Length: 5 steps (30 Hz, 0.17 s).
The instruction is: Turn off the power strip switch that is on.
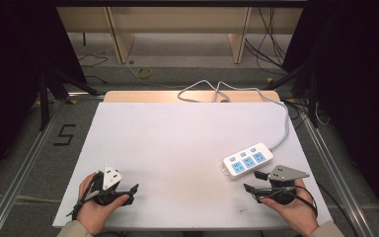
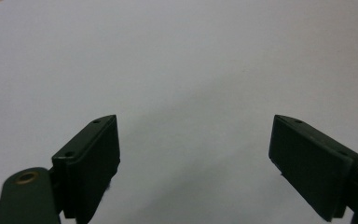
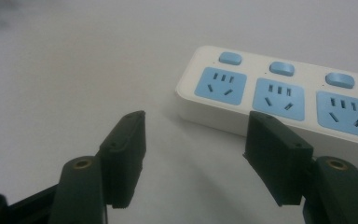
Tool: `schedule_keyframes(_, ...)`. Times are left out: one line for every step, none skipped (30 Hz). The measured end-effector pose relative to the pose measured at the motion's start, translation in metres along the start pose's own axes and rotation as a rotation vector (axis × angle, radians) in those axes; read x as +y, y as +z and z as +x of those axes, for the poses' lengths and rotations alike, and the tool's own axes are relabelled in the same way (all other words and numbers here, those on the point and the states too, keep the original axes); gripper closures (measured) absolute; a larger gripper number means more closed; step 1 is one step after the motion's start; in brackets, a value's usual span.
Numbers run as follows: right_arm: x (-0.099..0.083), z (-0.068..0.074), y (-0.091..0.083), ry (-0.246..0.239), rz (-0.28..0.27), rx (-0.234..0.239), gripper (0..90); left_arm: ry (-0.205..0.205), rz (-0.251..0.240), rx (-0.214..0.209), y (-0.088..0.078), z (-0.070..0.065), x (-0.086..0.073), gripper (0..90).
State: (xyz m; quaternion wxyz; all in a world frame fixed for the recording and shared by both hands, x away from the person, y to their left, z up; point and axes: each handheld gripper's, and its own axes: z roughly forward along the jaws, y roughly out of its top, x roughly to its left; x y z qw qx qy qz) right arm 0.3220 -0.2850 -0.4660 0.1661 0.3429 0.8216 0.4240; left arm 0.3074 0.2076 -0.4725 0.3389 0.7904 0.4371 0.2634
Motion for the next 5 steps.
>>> schedule_keyframes(0.0, 0.0001, -0.0001, 0.002, -0.003, -0.003, 39.1, -0.001, 0.001, 0.0, 0.0002, 0.0001, -0.0001, 15.9)
schedule_keyframes(0.0001, 0.0, -0.0003, 0.001, -0.007, -0.003, 39.0, 0.0, 0.004, -0.001, 0.0003, 0.0004, 0.0, 15.9)
schedule_keyframes(0.0002, -0.0002, -0.0005, 0.001, -0.008, -0.002, 38.9, -0.003, 0.005, -0.002, 0.0007, 0.0005, -0.0002, 15.9)
schedule_keyframes(0.0002, -0.0004, -0.0006, 0.0, -0.01, -0.003, 38.9, -0.003, 0.004, 0.0, 0.0015, 0.0009, -0.0003, 15.8)
schedule_keyframes(0.0002, -0.0006, -0.0009, 0.0, -0.012, -0.004, 38.8, -0.003, 0.007, 0.0, 0.003, 0.0018, -0.0005, 15.6)
